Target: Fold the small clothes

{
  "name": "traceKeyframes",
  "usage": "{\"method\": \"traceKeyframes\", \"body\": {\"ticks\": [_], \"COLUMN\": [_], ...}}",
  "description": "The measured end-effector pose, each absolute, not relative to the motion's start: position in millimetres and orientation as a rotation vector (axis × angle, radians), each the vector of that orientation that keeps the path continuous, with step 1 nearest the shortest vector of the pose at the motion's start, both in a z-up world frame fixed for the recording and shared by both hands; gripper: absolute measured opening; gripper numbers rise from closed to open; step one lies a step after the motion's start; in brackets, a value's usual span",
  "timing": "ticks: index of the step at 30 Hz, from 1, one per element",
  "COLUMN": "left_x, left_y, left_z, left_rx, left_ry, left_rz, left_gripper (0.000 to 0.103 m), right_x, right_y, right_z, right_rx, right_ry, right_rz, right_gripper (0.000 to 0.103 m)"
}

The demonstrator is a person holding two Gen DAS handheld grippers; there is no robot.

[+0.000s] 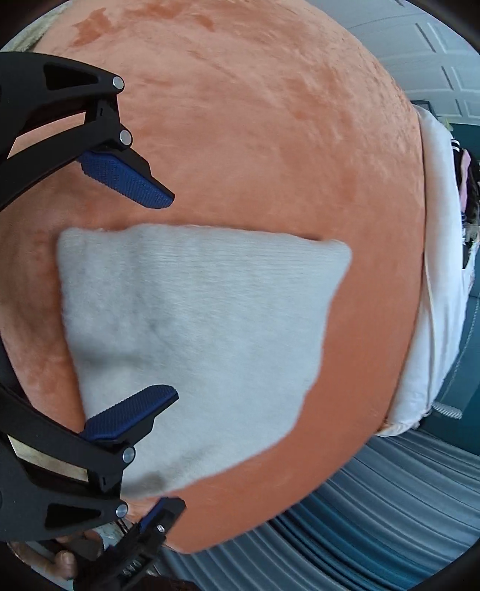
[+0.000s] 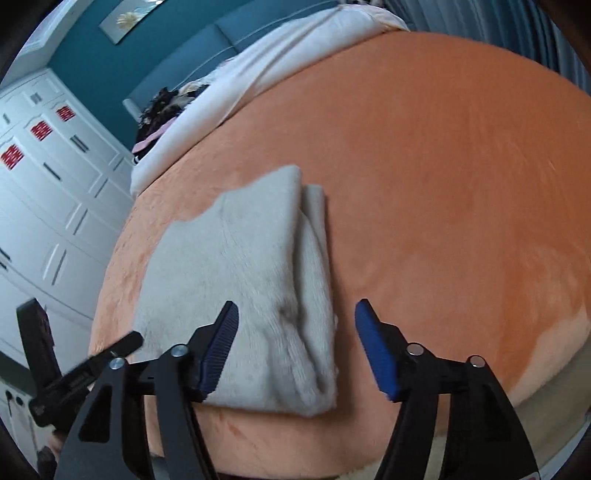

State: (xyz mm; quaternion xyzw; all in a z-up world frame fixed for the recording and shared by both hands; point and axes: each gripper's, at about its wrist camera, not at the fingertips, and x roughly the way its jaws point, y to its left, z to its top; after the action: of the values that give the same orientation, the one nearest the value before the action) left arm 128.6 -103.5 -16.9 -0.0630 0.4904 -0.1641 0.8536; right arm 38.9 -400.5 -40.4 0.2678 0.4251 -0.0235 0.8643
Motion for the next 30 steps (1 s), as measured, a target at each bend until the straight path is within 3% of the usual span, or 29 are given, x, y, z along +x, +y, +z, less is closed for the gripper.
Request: {"method": "traceKeyframes", "body": {"ticks": [7,12,13,15,16,17,18,23,30], "left_x": [183.4,194.2,194.9,194.7,192.8,190.9,188.7,176.5,127.5], "left_y": [-107.6,-108.5,-109.2,-112.7,-116.8,-119.9,-122.9,-128.9,-127.3], "left_z": [-63.2,-84.2,-80.9,-68.6,-58.1,-47.4,-33.4,39.6,198.1], "left_rx": [-0.303,-0.428,-0.441,-0.421,-0.389,-0.362,-0.336,-0.318,-0.292], "left_ry": [1.165,1.232,1.227,1.206,1.190,1.174,1.153,1.039,0.674], "left_rz": [-0.350,-0.370,-0.366,-0.374,-0.388,-0.406,-0.427,-0.554,-0.774], "left_gripper": [0.097,0.097,0.094,0.072,0.066,0.054,0.048,0.045,0.047], "right_x": [93.9,114.9,118.1,130.8,132.1,130.6,127.6,86.8,9.8], "right_y": [-397.6,-385.6,-385.0,-379.3,-378.6,-375.7,-373.4,-369.8,-354.9], "right_z": [-104.0,-106.5,-104.4,-95.2,-86.9,-75.6,-63.3,32.4,194.7], "right_rx": [0.676,0.710,0.715,0.690,0.670,0.651,0.638,0.569,0.440], "right_ry": [1.026,1.001,1.000,0.993,0.984,0.962,0.933,0.718,0.330], "right_rz": [0.065,0.064,0.072,0.083,0.083,0.081,0.081,0.043,0.023], "right_gripper": [0.072,0.076,0.071,0.047,0.039,0.035,0.034,0.033,0.034]}}
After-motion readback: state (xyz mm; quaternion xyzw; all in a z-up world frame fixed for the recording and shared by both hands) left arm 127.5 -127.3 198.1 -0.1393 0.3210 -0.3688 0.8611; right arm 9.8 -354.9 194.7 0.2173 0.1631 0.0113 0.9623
